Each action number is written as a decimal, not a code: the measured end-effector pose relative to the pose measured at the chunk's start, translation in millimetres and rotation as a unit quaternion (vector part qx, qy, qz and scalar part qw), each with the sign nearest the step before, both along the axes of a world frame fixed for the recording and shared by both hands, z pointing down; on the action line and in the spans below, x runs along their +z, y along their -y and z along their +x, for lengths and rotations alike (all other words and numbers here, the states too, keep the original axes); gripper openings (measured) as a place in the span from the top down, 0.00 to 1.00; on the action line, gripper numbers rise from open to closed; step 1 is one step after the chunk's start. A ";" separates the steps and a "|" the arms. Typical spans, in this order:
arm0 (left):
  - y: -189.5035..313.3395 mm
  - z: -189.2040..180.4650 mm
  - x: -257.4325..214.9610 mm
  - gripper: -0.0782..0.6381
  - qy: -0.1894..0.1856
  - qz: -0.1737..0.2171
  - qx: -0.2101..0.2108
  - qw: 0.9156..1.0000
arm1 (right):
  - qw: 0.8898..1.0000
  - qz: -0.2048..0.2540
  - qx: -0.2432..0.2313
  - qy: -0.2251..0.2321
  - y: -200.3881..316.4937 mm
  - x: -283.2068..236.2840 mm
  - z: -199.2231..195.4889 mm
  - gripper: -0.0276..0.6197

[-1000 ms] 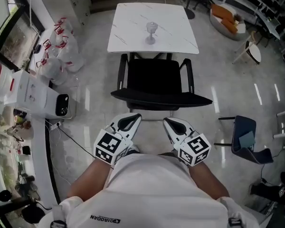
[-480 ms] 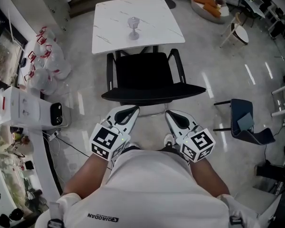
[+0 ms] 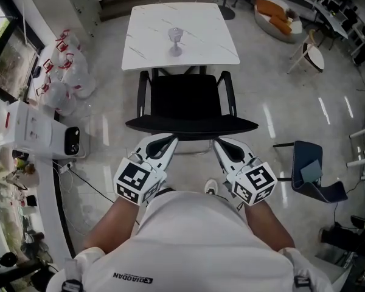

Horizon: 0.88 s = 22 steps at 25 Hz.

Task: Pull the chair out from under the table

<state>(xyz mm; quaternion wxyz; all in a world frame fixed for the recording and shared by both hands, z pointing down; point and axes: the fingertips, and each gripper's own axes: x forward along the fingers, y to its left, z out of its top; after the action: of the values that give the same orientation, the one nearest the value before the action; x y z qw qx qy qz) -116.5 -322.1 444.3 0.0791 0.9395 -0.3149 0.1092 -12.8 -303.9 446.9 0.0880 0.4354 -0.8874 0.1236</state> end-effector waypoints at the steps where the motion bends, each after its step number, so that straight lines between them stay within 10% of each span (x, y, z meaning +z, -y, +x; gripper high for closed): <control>1: 0.1 1.2 0.1 0.88 -0.001 0.001 -0.006 1.000 | 1.000 0.002 -0.004 -0.003 0.6 -0.3 2.1 0.95; 22: -0.7 9.8 -7.7 0.83 -0.004 0.018 -0.043 0.999 | 1.000 0.024 -0.017 0.008 11.0 -8.9 19.4 0.88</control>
<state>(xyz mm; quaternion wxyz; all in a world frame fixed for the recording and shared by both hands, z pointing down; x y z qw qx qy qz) -106.7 -321.4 436.6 0.0677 0.9268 -0.3566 0.0966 6.6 -314.9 438.0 0.0724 0.4212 -0.8980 0.1047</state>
